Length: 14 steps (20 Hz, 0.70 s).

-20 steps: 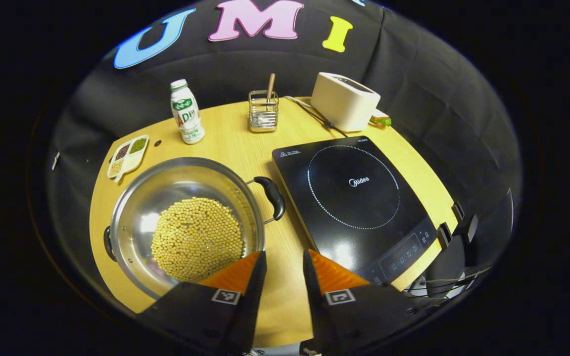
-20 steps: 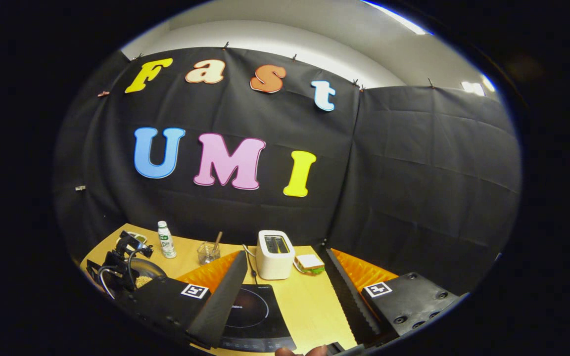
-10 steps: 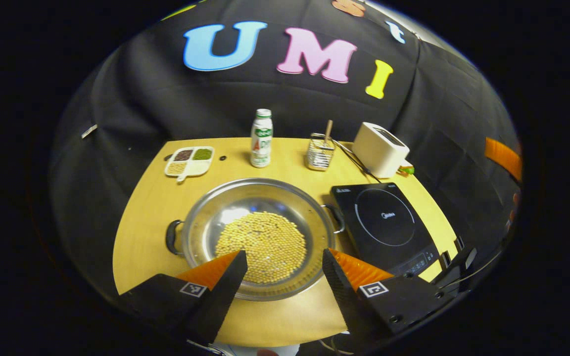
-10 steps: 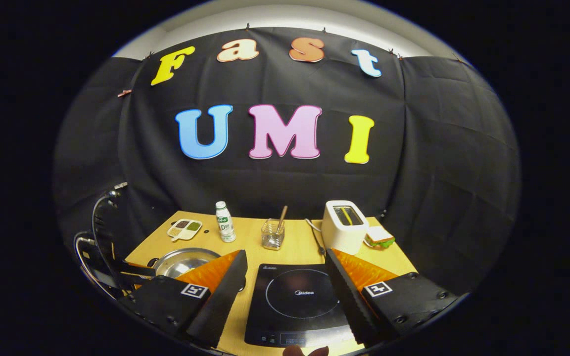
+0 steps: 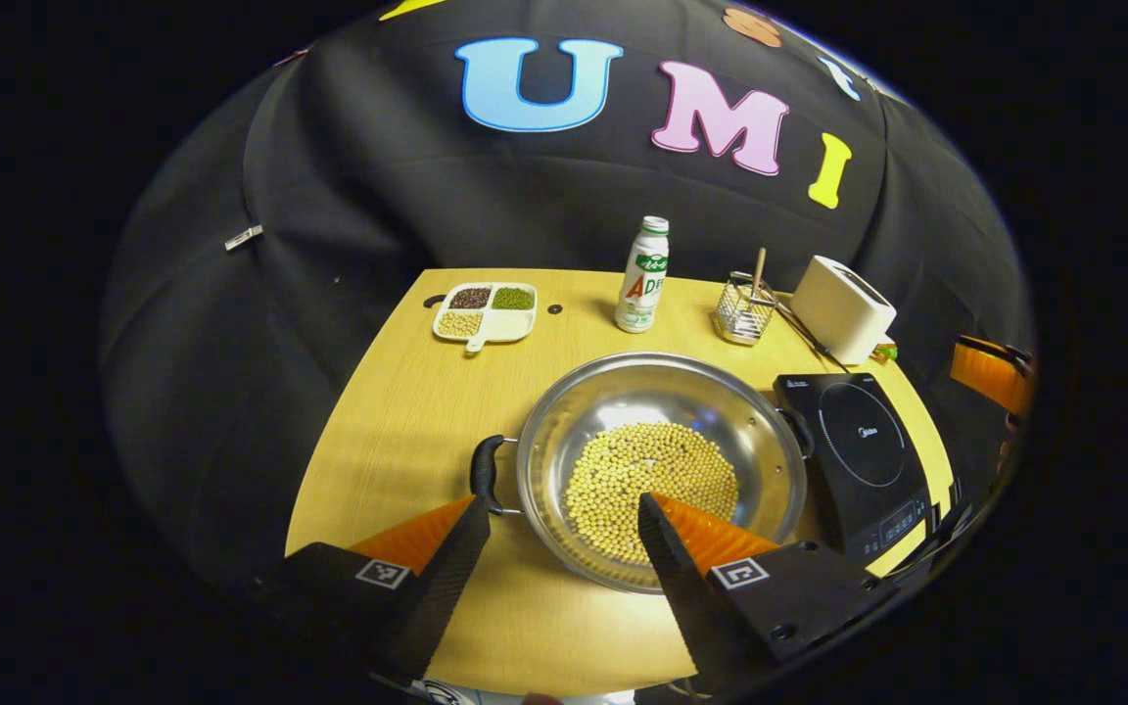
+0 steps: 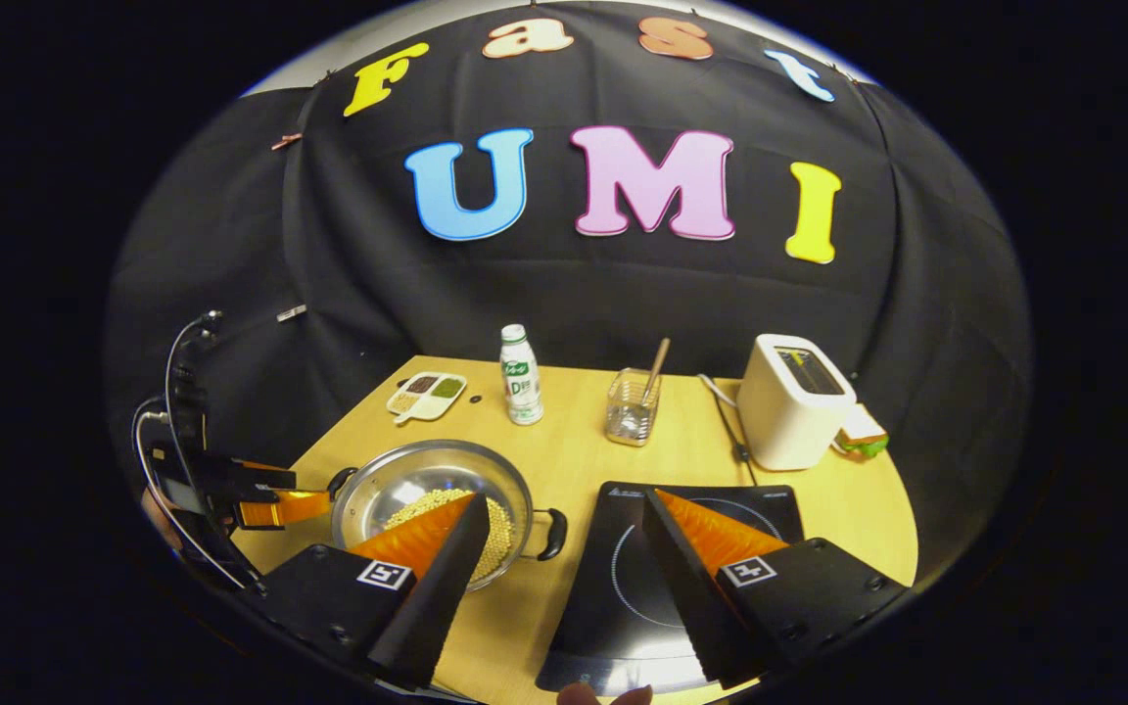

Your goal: First push the handle of the pot to place it horizontally, then grasp the pot with both hands and set it on the induction cooktop.

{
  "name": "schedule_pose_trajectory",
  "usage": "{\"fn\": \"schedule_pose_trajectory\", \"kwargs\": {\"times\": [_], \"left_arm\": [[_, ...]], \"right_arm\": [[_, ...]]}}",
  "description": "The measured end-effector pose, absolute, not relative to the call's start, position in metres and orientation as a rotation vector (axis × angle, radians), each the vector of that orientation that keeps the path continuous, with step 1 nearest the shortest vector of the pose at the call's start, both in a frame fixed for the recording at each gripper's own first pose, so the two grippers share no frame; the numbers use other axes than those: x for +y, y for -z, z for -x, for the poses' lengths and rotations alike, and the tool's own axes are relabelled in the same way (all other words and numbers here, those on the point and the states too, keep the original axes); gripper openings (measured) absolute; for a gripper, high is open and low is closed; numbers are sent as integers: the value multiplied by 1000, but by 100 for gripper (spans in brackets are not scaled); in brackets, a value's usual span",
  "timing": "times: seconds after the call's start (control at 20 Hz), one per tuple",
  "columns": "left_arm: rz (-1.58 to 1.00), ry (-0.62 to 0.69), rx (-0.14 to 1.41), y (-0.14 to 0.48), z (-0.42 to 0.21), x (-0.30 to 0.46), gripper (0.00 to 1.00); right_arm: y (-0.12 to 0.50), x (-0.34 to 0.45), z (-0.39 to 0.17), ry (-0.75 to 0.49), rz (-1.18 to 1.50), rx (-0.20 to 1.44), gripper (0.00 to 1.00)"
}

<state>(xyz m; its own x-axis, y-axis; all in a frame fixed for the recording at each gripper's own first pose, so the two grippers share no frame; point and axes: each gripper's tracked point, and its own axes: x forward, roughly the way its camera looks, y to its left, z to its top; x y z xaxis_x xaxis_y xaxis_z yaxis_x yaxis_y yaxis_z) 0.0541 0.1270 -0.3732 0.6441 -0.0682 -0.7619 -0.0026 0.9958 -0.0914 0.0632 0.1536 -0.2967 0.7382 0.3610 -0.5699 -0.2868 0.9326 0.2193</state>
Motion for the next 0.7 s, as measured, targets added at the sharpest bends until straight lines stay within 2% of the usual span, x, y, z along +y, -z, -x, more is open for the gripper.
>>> {"fn": "schedule_pose_trajectory", "kwargs": {"times": [0.4, 0.7], "left_arm": [[95, 59, 943, 420, -85, 153, 95], [138, 80, 971, 449, -100, 153, 93]], "right_arm": [[394, 194, -79, -406, -163, 871, 99], [438, 212, -87, -422, -125, 915, 98]]}}
